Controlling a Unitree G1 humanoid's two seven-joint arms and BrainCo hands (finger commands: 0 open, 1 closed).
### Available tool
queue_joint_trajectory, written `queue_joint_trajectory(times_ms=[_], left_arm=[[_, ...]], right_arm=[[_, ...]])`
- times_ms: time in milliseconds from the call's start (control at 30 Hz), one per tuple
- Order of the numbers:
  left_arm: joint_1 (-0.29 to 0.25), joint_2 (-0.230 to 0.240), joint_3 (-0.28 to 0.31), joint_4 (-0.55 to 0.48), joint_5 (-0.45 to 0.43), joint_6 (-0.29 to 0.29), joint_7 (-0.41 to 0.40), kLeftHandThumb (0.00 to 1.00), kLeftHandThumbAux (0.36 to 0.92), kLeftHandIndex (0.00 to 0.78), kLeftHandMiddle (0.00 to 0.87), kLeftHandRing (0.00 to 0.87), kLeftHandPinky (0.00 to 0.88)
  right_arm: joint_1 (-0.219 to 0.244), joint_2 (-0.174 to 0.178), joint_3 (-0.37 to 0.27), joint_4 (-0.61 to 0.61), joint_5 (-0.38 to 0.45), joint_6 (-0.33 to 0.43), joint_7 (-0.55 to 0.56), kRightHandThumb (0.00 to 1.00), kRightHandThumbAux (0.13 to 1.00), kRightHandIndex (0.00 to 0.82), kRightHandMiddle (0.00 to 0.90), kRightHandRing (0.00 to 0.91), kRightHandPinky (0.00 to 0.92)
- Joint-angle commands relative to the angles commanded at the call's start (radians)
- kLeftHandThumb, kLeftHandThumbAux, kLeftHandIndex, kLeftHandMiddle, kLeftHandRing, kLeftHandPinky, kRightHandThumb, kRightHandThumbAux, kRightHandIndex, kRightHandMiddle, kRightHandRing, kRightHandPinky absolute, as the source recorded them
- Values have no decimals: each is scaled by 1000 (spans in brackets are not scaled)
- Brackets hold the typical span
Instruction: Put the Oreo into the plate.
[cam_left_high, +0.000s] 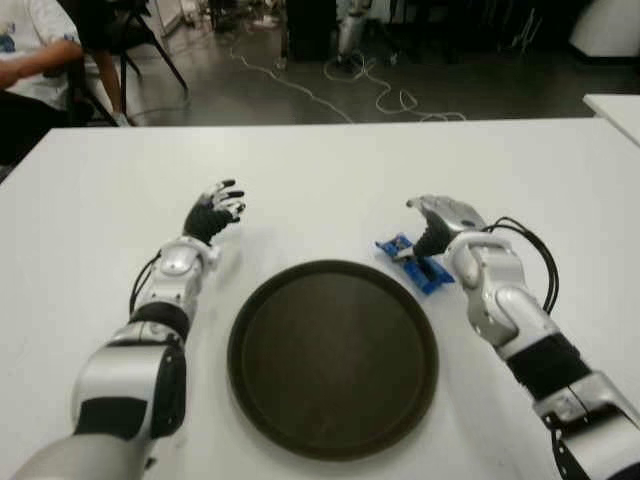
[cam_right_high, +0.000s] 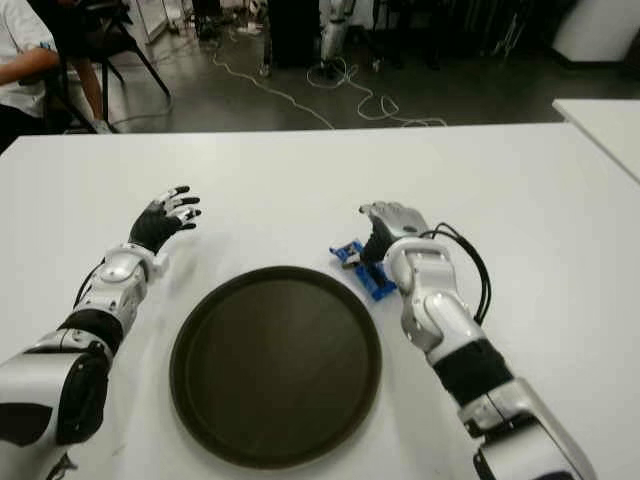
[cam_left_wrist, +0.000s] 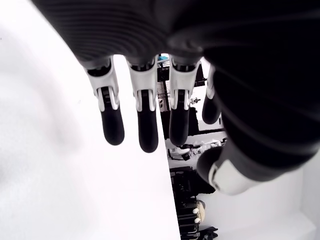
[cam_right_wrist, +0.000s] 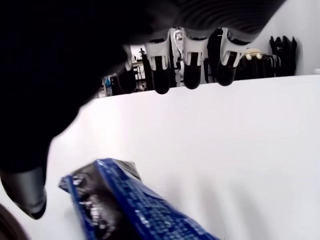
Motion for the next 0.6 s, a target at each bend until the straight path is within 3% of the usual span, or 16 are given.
queue_joint_trajectory(times_ms=[367, 600], left_arm=[[-1, -1, 2, 0, -2, 9, -2, 99, 713, 147, 218, 224, 236], [3, -1, 2, -1, -2, -4, -4, 98, 727, 140, 213, 218, 227]], right_arm=[[-14, 5, 6, 51, 38, -14, -41, 0, 672, 70, 76, 62, 50], [-8, 20, 14, 40, 22, 26, -57, 0, 679, 75, 86, 76, 71]])
